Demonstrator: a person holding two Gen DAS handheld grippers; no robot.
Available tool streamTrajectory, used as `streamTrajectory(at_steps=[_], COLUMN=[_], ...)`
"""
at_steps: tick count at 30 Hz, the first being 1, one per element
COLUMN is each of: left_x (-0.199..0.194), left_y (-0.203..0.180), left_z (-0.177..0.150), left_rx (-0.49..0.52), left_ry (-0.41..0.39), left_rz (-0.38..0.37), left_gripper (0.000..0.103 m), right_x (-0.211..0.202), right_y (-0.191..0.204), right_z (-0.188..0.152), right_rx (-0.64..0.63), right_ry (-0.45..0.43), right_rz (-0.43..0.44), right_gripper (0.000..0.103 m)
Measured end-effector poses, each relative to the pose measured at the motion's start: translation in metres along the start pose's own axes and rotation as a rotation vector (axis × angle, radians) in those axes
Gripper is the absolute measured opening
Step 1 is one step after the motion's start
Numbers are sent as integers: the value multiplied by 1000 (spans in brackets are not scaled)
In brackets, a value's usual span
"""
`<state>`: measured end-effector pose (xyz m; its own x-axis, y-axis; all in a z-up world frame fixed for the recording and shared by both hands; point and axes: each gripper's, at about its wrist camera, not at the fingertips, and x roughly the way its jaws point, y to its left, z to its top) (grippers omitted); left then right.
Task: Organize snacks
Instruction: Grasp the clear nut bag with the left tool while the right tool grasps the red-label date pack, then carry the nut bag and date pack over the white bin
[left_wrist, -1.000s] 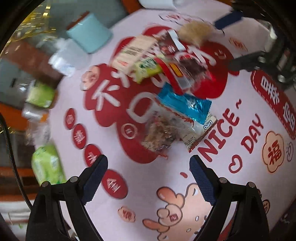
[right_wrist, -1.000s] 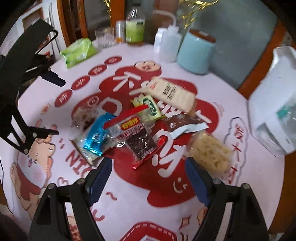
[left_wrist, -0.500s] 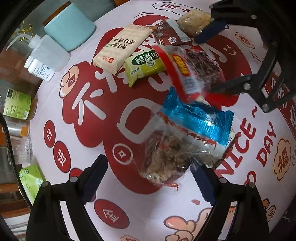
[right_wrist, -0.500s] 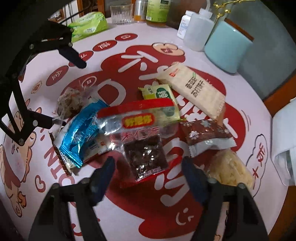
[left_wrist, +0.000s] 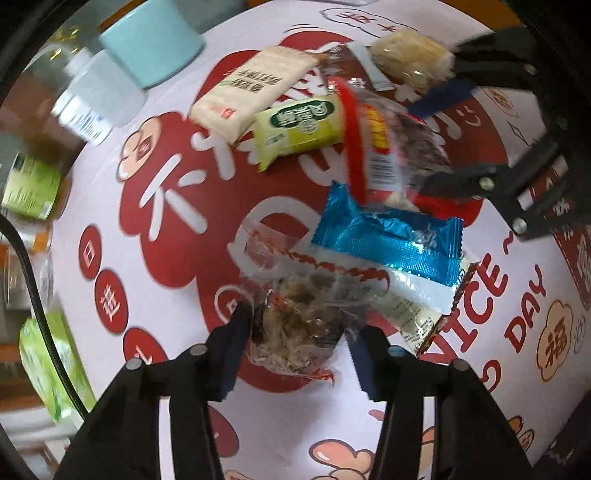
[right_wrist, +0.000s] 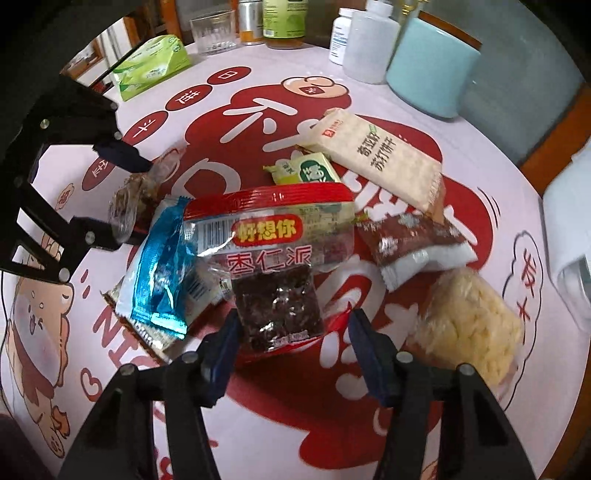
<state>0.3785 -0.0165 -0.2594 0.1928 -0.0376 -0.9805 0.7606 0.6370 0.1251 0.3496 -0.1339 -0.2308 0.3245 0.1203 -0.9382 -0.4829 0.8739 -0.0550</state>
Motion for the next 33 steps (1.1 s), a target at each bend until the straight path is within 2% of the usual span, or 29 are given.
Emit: streamTrajectory(at_steps=[4,10,15,19,24,27,33], left_x=[-9,-47,-80,-110,-142,-159,-185], left_y=[2,4,-15,-45,-91,-118,-177], left_z=[-15,-43,-69,-92,-108,-112,-106], left_rx=[-102,-307,-459,-552,-580,-596,-542], left_ry=[1,-19,-37,-74,-119,-148,-178], left_rz=[46,50,5,-59,-91,-156,-193], left_gripper=[48,48,48,48,48,48,48], right_x=[-13,-44,-79,-111,-149,-172,-211], right_y=[5,15,34,49,66,72,79], right_z=[-17,-50,-82,-113,-154,-180,-226], right_rx=[55,182,276,341,418,472,562], right_ry=[-28,-77,-141,-182,-225,-256,-296], right_rz=[-13,2,19,36,53,57,40], right_gripper=[58,58,58,58,58,58,58])
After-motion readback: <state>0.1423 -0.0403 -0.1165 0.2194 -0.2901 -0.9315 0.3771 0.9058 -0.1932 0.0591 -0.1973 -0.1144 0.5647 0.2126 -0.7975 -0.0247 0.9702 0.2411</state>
